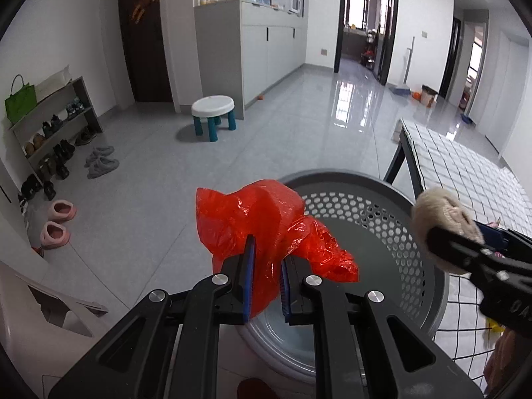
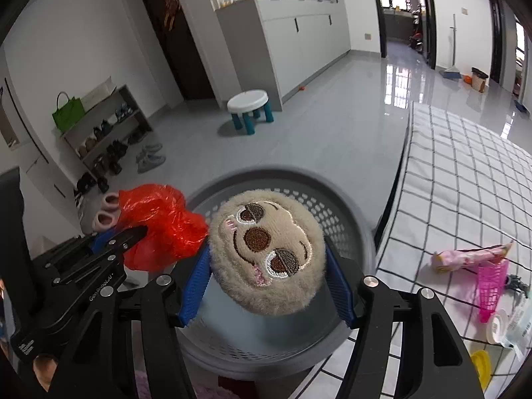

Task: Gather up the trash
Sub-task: 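Carry the red bag and sloth toy over the grey basket with both tools, then open both tools to drop the bag and sloth into the basket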

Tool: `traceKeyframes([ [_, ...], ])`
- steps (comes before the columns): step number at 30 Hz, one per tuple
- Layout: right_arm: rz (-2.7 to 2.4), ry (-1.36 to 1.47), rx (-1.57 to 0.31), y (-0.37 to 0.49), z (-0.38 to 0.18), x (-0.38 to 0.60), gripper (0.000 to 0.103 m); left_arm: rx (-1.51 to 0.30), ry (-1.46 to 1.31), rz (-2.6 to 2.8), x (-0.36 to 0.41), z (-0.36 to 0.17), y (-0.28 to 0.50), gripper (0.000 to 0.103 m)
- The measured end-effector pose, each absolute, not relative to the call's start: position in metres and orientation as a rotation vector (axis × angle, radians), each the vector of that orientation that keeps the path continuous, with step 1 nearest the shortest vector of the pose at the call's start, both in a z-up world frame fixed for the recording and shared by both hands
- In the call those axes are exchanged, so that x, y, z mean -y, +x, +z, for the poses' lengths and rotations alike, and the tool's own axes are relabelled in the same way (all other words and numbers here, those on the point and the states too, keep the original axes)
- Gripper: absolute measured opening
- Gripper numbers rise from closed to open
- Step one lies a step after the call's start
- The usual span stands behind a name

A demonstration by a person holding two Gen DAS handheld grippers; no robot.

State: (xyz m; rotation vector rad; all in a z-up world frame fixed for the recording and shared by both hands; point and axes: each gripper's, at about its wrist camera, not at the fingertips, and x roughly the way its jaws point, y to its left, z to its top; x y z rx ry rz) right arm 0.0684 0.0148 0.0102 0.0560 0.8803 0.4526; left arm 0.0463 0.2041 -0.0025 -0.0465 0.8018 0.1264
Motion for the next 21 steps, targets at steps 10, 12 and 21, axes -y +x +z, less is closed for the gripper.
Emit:
traceKeyframes([
  [10, 0.468, 0.066, -0.968, 0.085, -0.02, -0.01, 0.061, -0.849, -0.035, 0.089, -0.191, -0.017, 0.052, 0.014],
  [12, 0.463, 0.072, -0.976, 0.087, -0.022, -0.006, 0.061, -0.857, -0.029, 0.089, -0.189, -0.017, 0.053, 0.014],
  [21, 0.454, 0.063, -0.966, 0.084, -0.018, -0.008, 0.065, -0.873, -0.047, 0.108, -0.194, -0.019, 0.055, 0.018],
])
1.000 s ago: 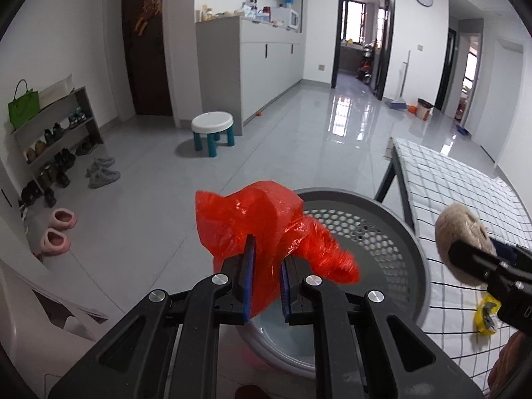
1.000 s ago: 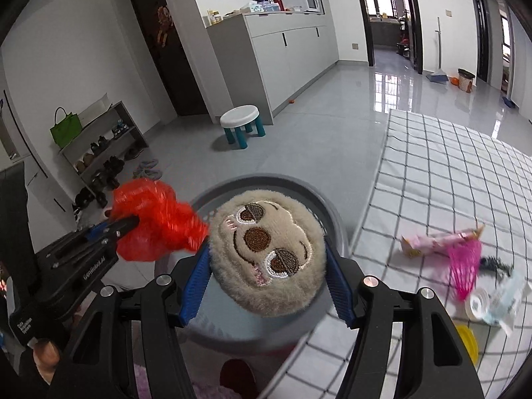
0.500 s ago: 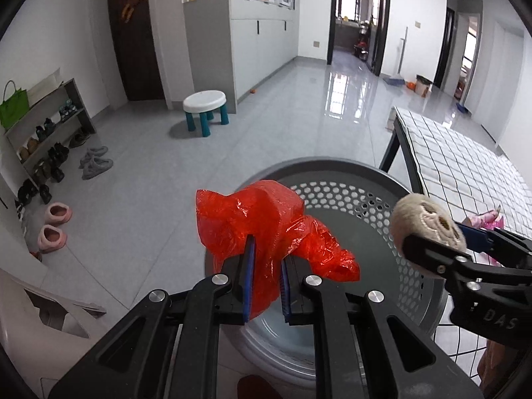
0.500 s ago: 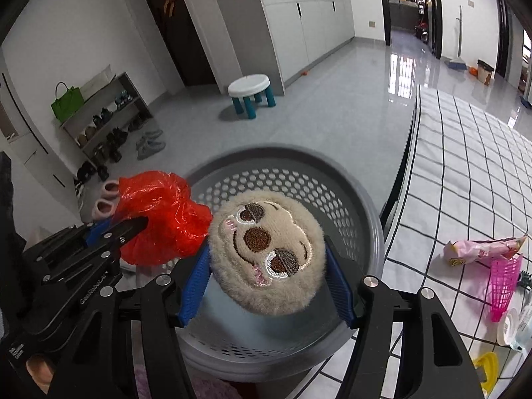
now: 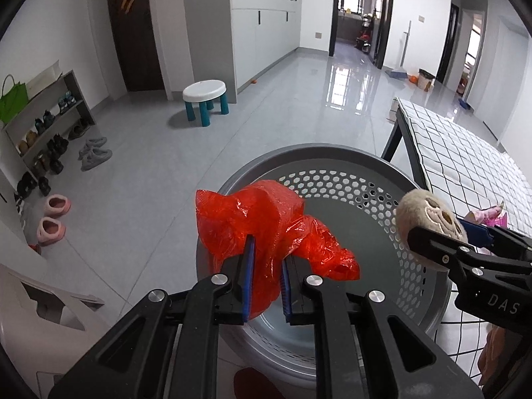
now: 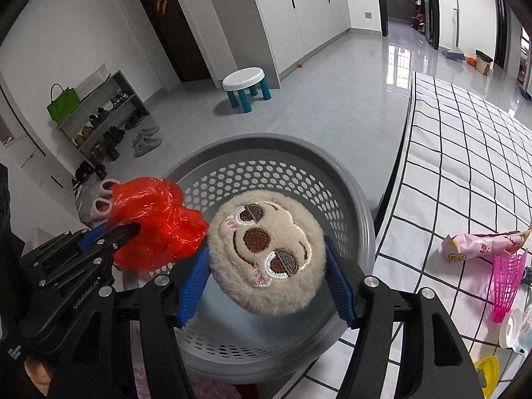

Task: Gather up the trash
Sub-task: 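Open both tools to drop the bag and sloth into the basket, then move both tools back over the yellow ring and crumpled paper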

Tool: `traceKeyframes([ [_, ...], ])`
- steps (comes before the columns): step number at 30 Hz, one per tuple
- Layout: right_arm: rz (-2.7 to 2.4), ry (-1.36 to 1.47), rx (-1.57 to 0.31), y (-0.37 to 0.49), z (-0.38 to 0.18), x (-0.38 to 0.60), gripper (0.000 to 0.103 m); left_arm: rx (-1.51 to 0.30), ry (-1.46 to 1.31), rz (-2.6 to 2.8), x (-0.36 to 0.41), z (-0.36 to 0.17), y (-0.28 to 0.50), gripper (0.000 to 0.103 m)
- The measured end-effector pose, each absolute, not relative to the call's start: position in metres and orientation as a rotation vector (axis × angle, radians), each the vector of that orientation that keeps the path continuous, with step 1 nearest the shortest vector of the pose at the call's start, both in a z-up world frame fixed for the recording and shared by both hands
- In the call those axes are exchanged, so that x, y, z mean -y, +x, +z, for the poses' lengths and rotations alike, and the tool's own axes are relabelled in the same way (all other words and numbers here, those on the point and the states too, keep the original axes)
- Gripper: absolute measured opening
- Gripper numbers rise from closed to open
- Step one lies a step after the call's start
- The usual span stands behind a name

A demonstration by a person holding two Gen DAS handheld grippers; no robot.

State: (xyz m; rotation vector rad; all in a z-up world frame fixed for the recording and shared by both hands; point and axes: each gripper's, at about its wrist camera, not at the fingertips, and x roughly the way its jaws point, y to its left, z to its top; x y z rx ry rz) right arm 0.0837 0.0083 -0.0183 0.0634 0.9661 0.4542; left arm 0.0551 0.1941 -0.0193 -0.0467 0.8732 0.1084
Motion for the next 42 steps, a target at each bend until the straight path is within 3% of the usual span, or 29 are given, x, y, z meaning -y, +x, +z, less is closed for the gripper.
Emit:
traceKeyframes([
  [4, 0.455, 0.081, -0.954, 0.084, -0.016, -0.006, 0.075, -0.87, -0.064, 0.122, -0.2, -0.019, 0.052, 0.03],
  [6, 0.454, 0.083, -0.955, 0.084, -0.016, -0.004, 0.077, -0.862, -0.067, 0.132, -0.202, -0.018, 0.05, 0.054],
  [8, 0.448, 0.081, -0.952, 0.085, -0.017, -0.005, 0.077, -0.843, -0.072, 0.143, -0.204, -0.015, 0.048, 0.064],
  [22, 0.439, 0.086, -0.958, 0.074, -0.021, -0.001, 0.077, -0.825, -0.088, 0.161, -0.207, -0.011, 0.046, 0.073],
  [33, 0.432, 0.073, -0.93, 0.062, -0.013, 0.003, 0.077, -0.803, -0.097, 0.169, -0.203, -0.008, 0.044, 0.089],
  [42, 0.4, 0.125, -0.909, 0.059, -0.005, 0.027, 0.077, -0.79, -0.087, 0.158, -0.192, -0.005, 0.04, 0.09],
])
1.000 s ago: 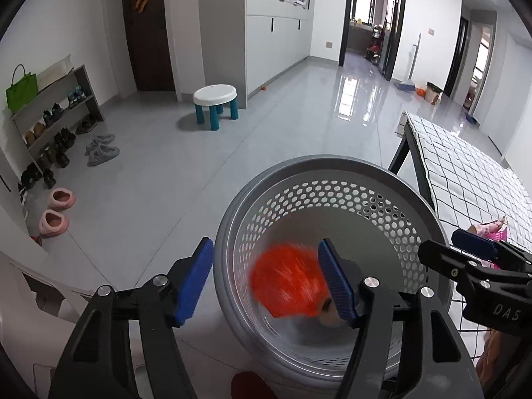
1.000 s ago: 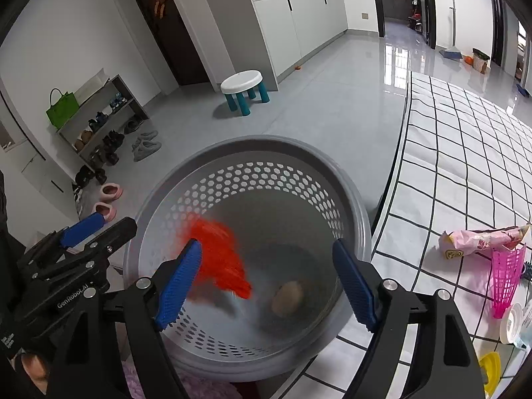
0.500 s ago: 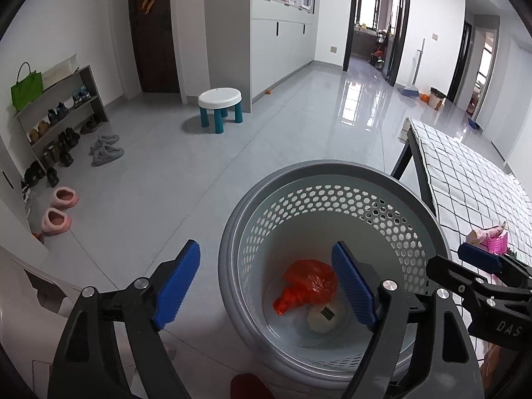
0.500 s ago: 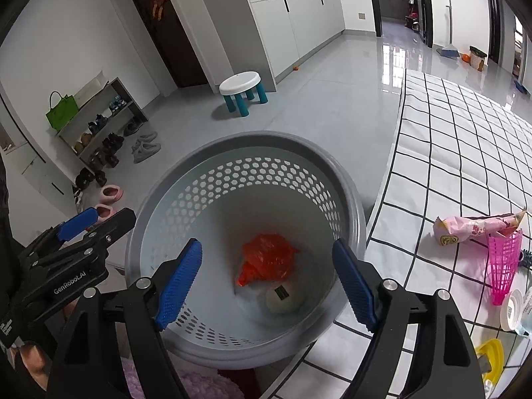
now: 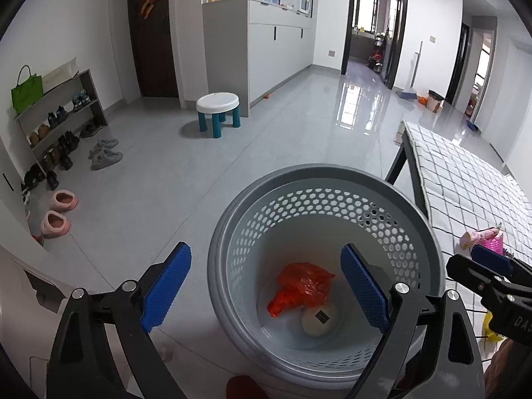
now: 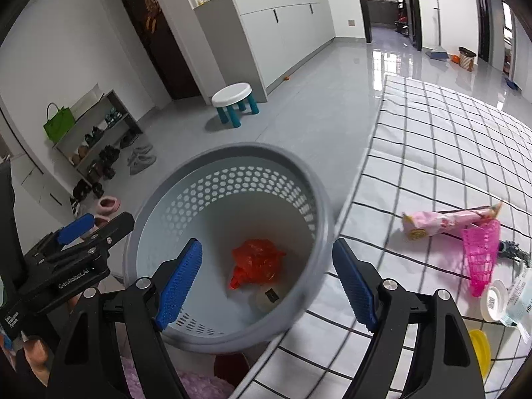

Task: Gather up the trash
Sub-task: 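Move both tools back over the yellow ring and crumpled paper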

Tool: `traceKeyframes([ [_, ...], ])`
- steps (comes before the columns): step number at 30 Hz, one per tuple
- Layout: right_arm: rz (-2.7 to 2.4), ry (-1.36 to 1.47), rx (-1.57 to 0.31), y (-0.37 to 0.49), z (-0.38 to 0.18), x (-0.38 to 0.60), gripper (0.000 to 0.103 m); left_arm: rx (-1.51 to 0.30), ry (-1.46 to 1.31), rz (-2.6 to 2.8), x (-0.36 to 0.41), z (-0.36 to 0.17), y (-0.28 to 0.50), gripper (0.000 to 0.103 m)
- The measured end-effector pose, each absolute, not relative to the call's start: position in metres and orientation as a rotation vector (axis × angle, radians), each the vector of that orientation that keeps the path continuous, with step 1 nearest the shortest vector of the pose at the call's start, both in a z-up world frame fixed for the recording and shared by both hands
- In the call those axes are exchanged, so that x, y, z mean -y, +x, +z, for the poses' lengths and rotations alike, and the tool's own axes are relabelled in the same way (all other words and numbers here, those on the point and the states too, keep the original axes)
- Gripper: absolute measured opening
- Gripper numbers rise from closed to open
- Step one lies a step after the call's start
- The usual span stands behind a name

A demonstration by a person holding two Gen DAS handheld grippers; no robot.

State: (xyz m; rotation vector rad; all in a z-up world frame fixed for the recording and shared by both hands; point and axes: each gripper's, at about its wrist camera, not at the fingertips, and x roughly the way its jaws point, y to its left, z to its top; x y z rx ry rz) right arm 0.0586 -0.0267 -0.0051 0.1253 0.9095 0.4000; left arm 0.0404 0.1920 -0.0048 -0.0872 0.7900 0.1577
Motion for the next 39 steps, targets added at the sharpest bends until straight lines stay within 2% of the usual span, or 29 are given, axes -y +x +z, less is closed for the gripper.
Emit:
traceKeyframes([
  [15, 0.255, 0.283, -0.838, 0.023, 0.01, 0.122, 0.077, -0.759, -0.059, 0.126, -0.165, 0.003, 0.031, 0.09],
  [28, 0.102, 0.324, -0.794, -0.017, 0.008, 0.207, 0.077, -0.732, -0.008, -0.016, -0.092, 0.008, 0.01, 0.09],
  [39, 0.024, 0.295, -0.834, -0.056, -0.017, 0.247, 0.077, -0.729, 0.054, -0.139, -0.031, 0.002, -0.008, 0.092],
])
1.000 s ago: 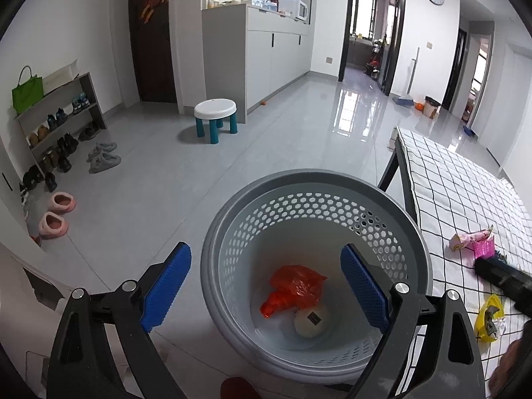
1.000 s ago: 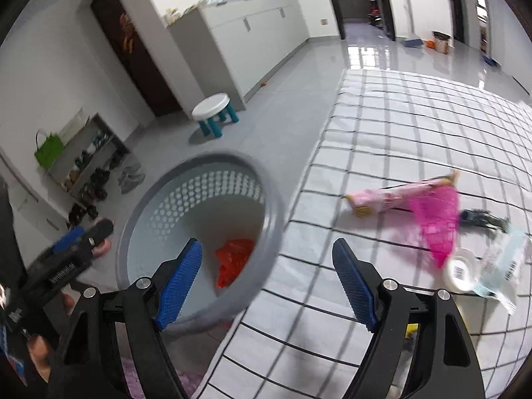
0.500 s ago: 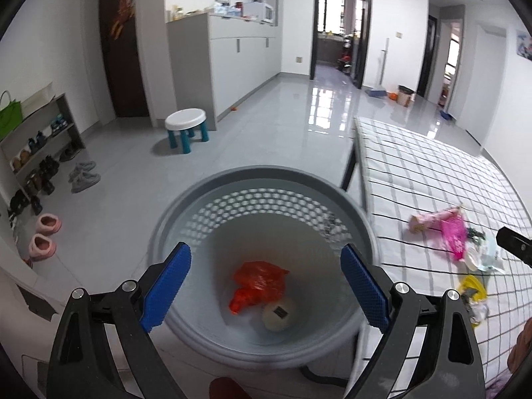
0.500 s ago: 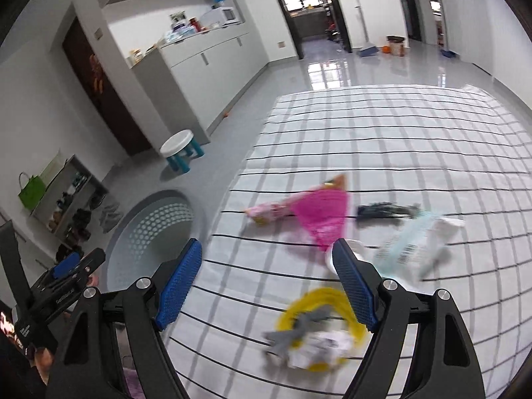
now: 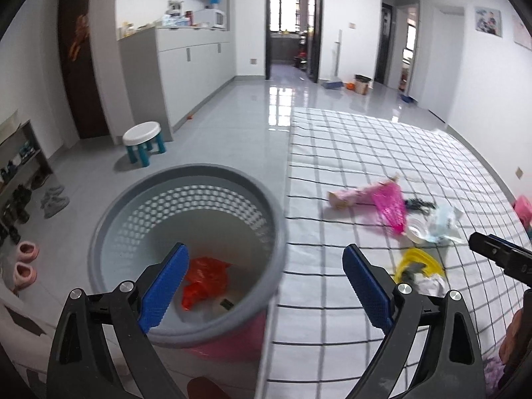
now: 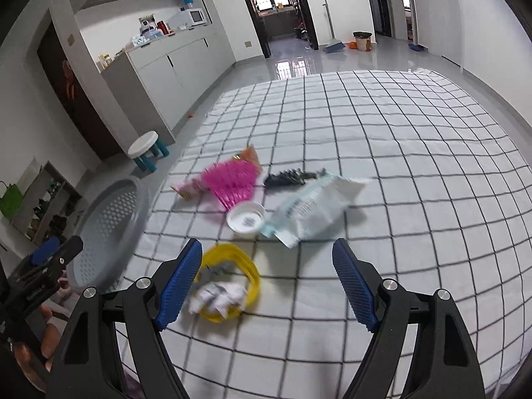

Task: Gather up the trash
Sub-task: 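Move both tools back over the yellow ring and crumpled paper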

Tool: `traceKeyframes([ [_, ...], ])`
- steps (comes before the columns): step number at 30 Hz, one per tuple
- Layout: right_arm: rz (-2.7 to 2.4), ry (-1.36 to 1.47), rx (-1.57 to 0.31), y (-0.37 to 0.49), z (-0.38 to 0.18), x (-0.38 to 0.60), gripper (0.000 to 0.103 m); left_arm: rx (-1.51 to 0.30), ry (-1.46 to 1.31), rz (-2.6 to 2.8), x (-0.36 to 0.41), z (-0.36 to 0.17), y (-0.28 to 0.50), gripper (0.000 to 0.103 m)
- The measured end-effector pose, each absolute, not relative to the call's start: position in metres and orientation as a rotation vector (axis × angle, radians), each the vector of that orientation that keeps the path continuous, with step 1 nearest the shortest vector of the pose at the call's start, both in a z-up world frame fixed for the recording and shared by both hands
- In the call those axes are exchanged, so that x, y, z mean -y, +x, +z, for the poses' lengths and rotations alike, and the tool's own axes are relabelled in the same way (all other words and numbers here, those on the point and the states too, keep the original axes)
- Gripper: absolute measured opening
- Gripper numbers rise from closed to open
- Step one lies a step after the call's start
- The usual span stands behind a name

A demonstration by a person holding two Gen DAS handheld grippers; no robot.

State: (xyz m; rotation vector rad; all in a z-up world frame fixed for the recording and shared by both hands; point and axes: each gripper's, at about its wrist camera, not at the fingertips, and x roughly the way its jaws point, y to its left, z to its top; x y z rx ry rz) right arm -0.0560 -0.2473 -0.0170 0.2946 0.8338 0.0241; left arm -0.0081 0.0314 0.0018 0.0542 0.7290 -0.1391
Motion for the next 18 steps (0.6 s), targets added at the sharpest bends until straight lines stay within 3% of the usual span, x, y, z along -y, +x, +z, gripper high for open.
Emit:
traceKeyframes([
  [18, 0.096, 0.179, -0.889, -0.077, -0.038, 0.219, 0.077, -0.728, 0.108, -0.152, 0.001, -0.007, -0.016, 0.092],
])
